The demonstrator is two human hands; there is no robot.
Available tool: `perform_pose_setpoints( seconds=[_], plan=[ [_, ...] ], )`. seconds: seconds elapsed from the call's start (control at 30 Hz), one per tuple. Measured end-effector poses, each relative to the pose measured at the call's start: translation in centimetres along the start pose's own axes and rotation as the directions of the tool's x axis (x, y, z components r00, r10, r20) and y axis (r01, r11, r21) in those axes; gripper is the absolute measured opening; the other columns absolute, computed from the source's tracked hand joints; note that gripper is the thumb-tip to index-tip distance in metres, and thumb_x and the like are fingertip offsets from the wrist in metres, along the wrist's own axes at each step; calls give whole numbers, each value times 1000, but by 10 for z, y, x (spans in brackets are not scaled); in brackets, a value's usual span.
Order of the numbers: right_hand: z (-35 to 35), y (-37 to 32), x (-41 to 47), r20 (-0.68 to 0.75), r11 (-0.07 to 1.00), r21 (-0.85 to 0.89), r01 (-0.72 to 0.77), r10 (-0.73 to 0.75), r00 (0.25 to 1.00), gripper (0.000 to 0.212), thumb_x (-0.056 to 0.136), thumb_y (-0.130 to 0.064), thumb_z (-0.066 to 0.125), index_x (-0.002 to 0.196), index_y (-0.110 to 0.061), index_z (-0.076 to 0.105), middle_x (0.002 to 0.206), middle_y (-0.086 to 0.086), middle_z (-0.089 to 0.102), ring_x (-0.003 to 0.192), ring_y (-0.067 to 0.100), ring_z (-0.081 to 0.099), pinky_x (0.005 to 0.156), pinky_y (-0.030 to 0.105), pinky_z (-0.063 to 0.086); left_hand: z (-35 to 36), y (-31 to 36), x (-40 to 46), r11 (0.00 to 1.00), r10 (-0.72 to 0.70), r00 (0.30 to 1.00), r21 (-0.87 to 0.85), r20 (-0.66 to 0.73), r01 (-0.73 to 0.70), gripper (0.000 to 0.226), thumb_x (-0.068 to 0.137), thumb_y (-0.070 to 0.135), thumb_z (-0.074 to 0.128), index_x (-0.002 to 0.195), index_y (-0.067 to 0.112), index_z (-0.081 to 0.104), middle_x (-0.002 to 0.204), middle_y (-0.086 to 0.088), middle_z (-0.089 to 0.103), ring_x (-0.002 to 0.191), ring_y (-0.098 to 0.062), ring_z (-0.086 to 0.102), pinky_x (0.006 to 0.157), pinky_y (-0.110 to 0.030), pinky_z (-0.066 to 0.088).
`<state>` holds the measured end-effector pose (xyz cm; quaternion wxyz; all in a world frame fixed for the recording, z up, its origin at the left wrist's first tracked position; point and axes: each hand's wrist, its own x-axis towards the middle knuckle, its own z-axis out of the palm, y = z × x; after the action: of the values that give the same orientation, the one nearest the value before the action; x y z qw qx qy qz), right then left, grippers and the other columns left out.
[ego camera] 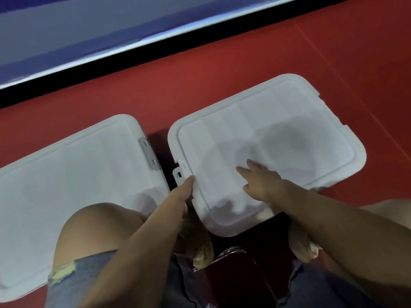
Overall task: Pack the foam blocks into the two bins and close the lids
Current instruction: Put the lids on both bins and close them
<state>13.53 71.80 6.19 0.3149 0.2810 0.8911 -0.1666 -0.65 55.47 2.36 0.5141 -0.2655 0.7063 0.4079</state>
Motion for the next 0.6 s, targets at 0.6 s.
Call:
perform_pose_setpoints(
  seconds=[0.6],
  plan=[
    [-2, 10, -6, 31, 998, 36, 53, -54, 998, 49, 93, -22, 41, 141, -23, 31, 157, -1, 6, 140, 28, 20, 100, 42, 40, 5, -22, -10, 858, 459, 868, 348, -190, -377, 66, 79, 32, 73, 129, 7, 38, 112, -6, 60, 101, -29, 62, 91, -43, 52]
  ],
)
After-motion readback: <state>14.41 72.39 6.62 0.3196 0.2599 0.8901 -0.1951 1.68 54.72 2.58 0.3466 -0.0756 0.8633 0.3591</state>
